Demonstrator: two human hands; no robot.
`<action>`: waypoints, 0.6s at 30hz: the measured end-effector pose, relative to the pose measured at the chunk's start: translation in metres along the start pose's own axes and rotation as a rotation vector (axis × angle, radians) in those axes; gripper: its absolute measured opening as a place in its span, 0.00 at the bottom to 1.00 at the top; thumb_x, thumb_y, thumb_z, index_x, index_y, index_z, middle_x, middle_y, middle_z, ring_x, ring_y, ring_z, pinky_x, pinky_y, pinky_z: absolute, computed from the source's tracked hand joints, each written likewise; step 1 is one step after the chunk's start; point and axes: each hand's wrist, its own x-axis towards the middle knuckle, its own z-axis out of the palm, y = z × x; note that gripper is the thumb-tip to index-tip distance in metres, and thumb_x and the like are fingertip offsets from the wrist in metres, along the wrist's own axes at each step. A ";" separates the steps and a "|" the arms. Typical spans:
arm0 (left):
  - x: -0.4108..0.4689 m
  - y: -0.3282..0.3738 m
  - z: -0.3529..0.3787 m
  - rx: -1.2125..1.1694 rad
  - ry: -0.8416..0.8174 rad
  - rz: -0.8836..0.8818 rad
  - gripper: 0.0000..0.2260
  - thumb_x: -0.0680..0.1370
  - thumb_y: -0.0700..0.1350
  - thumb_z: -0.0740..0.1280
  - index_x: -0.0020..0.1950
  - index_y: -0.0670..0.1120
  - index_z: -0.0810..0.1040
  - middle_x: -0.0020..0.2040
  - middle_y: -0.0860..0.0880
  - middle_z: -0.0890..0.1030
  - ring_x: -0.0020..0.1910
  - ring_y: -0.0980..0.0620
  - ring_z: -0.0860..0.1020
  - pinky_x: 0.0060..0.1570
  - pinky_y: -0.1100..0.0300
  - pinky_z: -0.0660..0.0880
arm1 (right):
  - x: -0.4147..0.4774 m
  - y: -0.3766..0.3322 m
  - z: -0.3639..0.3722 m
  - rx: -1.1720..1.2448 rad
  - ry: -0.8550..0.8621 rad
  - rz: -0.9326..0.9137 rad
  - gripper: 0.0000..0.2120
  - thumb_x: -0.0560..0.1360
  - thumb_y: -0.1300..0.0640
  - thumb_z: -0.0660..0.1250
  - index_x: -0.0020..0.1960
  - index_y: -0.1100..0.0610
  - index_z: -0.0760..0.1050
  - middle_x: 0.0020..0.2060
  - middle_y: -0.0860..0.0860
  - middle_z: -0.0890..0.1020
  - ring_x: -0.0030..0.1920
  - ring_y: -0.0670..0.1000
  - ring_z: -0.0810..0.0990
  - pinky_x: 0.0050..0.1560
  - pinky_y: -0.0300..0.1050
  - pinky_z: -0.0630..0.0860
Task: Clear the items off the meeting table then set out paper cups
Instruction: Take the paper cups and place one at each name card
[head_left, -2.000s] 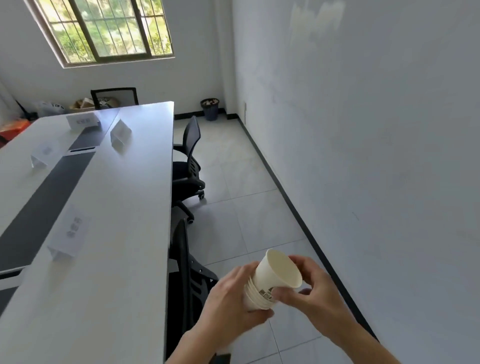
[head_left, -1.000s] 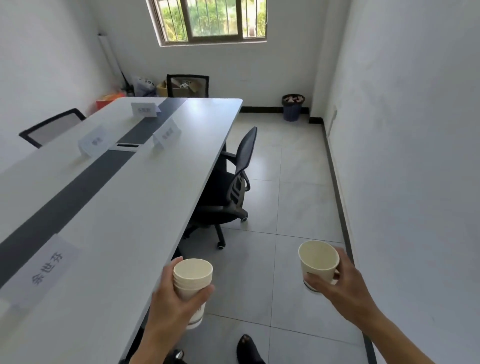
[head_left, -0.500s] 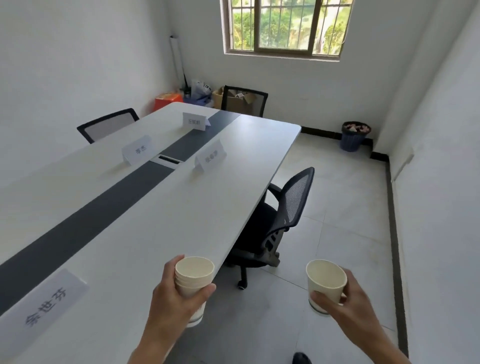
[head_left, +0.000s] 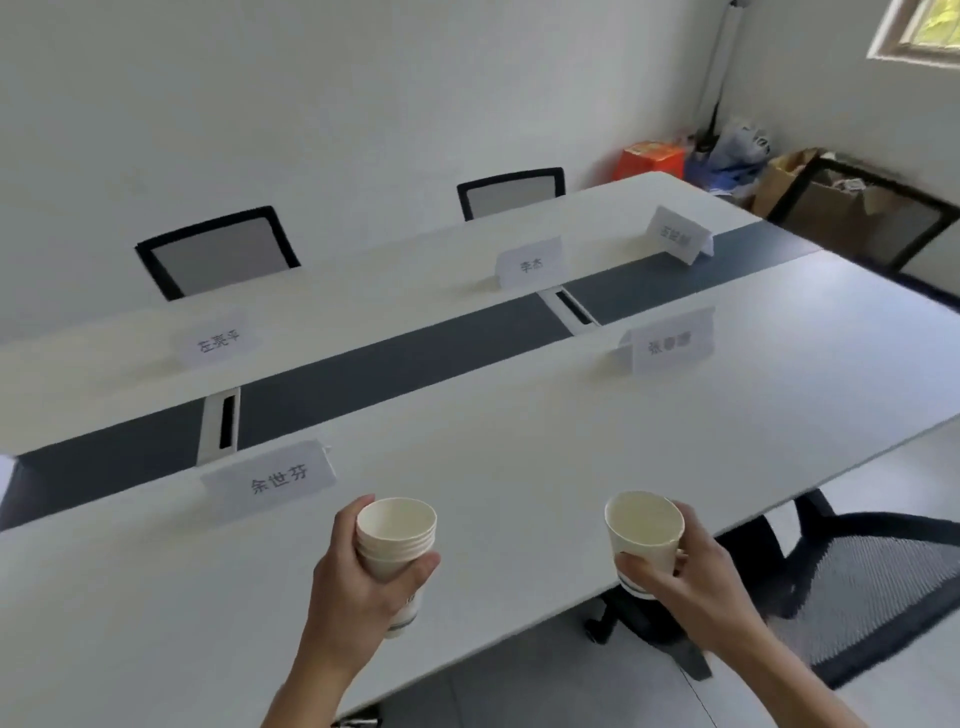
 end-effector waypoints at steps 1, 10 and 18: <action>-0.003 -0.004 -0.006 0.004 0.044 -0.034 0.32 0.61 0.49 0.82 0.59 0.61 0.70 0.49 0.58 0.80 0.47 0.66 0.77 0.39 0.71 0.73 | 0.013 -0.006 0.007 -0.001 -0.042 -0.018 0.24 0.61 0.45 0.76 0.54 0.38 0.71 0.44 0.42 0.84 0.44 0.44 0.82 0.43 0.44 0.78; 0.023 -0.051 -0.067 -0.019 0.267 -0.218 0.34 0.59 0.52 0.82 0.60 0.60 0.70 0.52 0.56 0.79 0.51 0.58 0.78 0.47 0.59 0.73 | 0.101 -0.048 0.103 -0.059 -0.214 -0.096 0.25 0.59 0.41 0.73 0.55 0.39 0.71 0.43 0.42 0.83 0.41 0.42 0.82 0.38 0.39 0.76; 0.097 -0.088 -0.125 -0.048 0.299 -0.196 0.30 0.62 0.50 0.81 0.58 0.62 0.69 0.50 0.66 0.79 0.48 0.68 0.76 0.42 0.65 0.72 | 0.177 -0.097 0.210 -0.125 -0.283 -0.139 0.28 0.59 0.43 0.76 0.56 0.42 0.71 0.47 0.42 0.81 0.45 0.46 0.81 0.41 0.41 0.77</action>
